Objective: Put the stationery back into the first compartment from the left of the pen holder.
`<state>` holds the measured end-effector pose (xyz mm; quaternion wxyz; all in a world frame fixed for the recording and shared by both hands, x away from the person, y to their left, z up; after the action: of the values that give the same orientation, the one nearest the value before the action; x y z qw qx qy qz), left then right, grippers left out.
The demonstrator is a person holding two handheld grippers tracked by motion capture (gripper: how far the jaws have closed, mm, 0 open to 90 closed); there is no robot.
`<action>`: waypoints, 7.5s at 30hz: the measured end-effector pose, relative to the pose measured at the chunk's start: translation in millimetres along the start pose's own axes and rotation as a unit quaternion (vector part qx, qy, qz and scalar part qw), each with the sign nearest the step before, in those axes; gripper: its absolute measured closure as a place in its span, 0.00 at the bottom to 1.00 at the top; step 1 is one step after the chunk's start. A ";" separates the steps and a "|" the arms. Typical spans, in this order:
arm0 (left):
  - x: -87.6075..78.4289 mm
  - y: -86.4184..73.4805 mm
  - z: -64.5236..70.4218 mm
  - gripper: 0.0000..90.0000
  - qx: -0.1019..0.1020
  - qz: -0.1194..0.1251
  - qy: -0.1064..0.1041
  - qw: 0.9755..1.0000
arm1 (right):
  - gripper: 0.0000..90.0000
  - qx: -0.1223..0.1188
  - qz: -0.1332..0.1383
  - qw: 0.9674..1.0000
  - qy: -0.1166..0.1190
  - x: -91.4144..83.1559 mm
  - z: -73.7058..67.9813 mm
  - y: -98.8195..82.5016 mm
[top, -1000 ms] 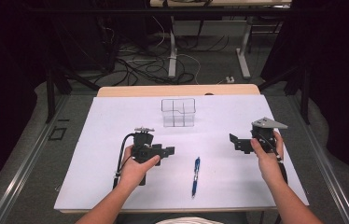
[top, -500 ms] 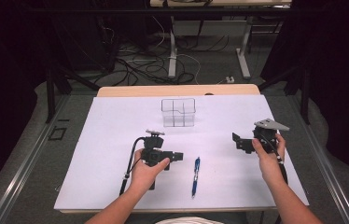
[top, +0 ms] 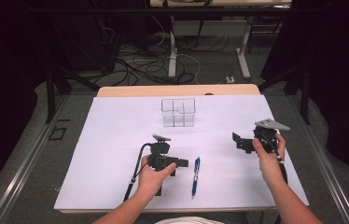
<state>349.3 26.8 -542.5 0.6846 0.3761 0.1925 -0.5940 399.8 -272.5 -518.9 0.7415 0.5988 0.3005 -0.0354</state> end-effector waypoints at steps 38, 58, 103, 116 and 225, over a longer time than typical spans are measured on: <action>49.6 -24.9 10.5 0.80 -0.056 -0.081 0.008 0.995 | 0.00 0.009 0.003 1.000 0.009 0.6 2.3 -0.3; 51.7 -26.4 11.2 0.88 -0.066 -0.076 0.008 0.995 | 0.00 0.006 0.003 1.000 0.007 -0.4 2.4 0.0; -1.7 21.8 3.5 0.88 0.074 -0.027 0.061 0.995 | 0.00 -0.007 0.012 1.000 0.003 -1.9 3.7 2.7; -20.9 32.3 6.6 0.88 0.196 0.040 0.112 0.973 | 0.00 -0.021 0.015 1.000 0.007 -1.7 0.8 4.4; -47.2 14.1 35.0 0.88 0.416 0.159 0.136 0.885 | 0.70 -0.740 0.116 0.660 0.056 27.9 -165.4 51.7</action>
<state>346.0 32.5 -482.4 0.5176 0.7289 -0.0433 -0.4459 377.2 -99.0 -504.7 0.9199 -0.1171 0.1963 0.3186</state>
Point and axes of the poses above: each handheld gripper's, and its own axes: x roughly forward along the jaws, y roughly out of its top, z roughly to its right, the point moved 4 cm from there along x, roughly forward along the jaws, and after that the axes turned 12 degrees about -x, right-handed, at the moved point
